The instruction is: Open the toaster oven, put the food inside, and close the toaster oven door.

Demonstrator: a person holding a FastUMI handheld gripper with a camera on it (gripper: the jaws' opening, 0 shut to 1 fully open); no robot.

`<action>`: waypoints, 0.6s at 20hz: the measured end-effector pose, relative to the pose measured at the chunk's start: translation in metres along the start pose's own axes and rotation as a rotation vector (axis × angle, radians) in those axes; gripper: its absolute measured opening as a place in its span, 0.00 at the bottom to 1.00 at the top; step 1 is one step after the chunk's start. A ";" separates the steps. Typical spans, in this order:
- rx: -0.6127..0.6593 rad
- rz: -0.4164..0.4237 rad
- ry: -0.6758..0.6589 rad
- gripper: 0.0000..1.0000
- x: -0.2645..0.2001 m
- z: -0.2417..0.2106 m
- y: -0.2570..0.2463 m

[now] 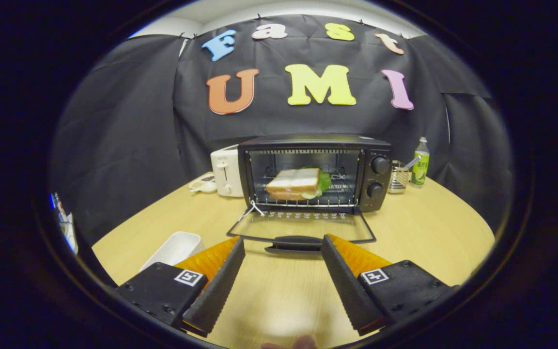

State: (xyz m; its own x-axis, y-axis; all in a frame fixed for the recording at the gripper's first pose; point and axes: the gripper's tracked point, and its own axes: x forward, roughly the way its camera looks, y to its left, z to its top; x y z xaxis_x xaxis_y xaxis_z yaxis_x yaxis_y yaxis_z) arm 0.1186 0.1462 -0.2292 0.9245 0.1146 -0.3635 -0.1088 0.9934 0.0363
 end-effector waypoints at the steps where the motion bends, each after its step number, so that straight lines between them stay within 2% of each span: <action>1: 0.008 -0.016 0.015 1.00 0.002 -0.007 -0.004; 12: 0.053 -0.114 0.219 1.00 0.060 -0.051 -0.016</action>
State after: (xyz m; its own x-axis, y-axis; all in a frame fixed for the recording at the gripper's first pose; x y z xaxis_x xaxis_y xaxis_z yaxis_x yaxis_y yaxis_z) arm 0.1572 0.1372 -0.2988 0.8278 0.0035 -0.5610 0.0160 0.9994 0.0298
